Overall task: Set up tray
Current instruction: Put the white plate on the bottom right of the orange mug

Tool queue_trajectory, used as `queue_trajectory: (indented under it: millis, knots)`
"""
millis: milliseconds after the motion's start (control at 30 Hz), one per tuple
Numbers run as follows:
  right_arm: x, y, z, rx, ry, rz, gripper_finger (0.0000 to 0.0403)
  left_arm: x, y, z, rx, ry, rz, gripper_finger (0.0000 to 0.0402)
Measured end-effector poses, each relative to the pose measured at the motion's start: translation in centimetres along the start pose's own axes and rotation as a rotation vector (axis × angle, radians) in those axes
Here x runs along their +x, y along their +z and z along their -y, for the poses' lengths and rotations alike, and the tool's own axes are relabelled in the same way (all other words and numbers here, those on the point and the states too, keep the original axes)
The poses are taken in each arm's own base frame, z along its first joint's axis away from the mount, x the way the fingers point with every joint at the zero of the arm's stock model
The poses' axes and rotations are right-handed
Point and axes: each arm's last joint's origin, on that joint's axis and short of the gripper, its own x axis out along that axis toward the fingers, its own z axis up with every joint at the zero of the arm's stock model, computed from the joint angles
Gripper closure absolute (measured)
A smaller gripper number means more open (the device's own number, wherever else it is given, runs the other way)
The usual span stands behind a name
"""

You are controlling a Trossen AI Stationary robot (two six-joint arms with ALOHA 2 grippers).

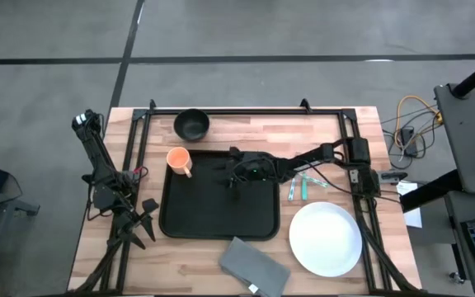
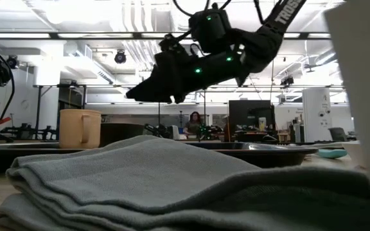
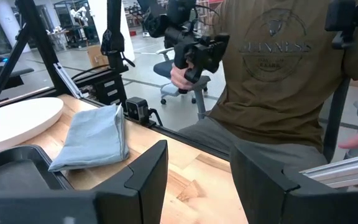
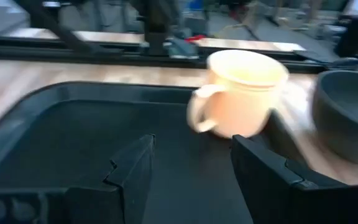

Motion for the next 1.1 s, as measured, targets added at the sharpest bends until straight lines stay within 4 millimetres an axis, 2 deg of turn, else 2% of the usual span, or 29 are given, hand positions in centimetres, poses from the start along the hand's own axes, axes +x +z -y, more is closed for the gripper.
queue_trajectory:
  millis: [200, 433, 633, 867, 1100]
  knots:
    - [-1.2, -0.3, -0.9, 0.008, 0.183, 0.080, 0.0202, 0.0, 0.0, 0.0, 0.000, 0.001, 0.000, 0.0246]
    - [-1.9, -1.6, -1.4, 0.072, 0.210, 0.062, 0.0202, 0.0, 0.0, 0.0, 0.000, 0.001, 0.000, 0.0246]
    - [-2.4, -2.1, -3.3, 0.066, 0.256, 0.037, 0.0202, 0.0, 0.0, 0.0, 0.000, 0.001, 0.000, 0.0246]
    - [-4.3, -0.7, -4.9, 0.042, 0.298, 0.050, 0.0202, 0.0, 0.0, 0.0, 0.000, 0.000, 0.000, 0.0246]
    - [-6.8, 0.4, -6.1, 0.022, 0.332, -0.130, 0.0202, 0.0, 0.0, 0.0, 0.000, 0.000, 0.000, 0.0246]
